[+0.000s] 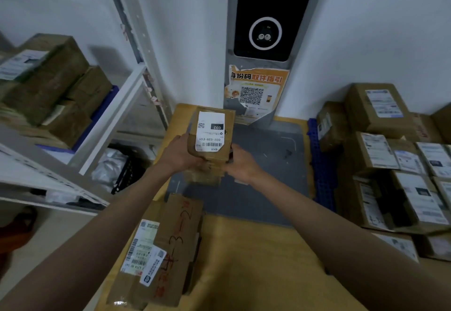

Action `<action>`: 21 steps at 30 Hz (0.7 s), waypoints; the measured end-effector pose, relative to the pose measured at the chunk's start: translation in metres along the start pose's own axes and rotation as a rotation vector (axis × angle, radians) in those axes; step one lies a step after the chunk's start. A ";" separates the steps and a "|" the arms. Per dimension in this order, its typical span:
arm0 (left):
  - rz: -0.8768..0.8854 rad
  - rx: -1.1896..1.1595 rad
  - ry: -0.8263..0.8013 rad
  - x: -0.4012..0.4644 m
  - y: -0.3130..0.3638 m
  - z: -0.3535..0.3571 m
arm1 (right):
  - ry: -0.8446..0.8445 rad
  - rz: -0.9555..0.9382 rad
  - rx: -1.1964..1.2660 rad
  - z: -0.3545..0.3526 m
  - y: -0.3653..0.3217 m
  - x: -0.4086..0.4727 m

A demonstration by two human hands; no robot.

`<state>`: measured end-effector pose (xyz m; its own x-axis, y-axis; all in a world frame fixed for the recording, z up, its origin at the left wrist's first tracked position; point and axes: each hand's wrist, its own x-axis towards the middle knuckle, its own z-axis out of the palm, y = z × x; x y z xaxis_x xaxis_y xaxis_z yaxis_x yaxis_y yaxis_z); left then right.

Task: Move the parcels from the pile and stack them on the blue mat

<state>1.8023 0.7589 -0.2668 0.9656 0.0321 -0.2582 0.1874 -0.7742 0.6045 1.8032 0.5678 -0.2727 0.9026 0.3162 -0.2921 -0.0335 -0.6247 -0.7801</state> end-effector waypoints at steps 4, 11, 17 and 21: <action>0.093 0.013 -0.034 -0.015 0.033 0.005 | 0.020 0.054 0.051 -0.025 0.011 -0.025; 0.244 0.094 -0.045 -0.048 0.111 0.040 | 0.125 0.077 0.068 -0.082 0.049 -0.093; 0.306 0.096 -0.043 -0.085 0.190 0.086 | 0.227 0.064 0.090 -0.144 0.090 -0.164; 0.373 0.090 -0.046 -0.109 0.244 0.117 | 0.301 0.050 0.113 -0.184 0.118 -0.212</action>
<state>1.7214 0.4930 -0.1791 0.9549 -0.2892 -0.0674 -0.1943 -0.7800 0.5949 1.6871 0.2960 -0.2009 0.9844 0.0511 -0.1685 -0.1137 -0.5457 -0.8303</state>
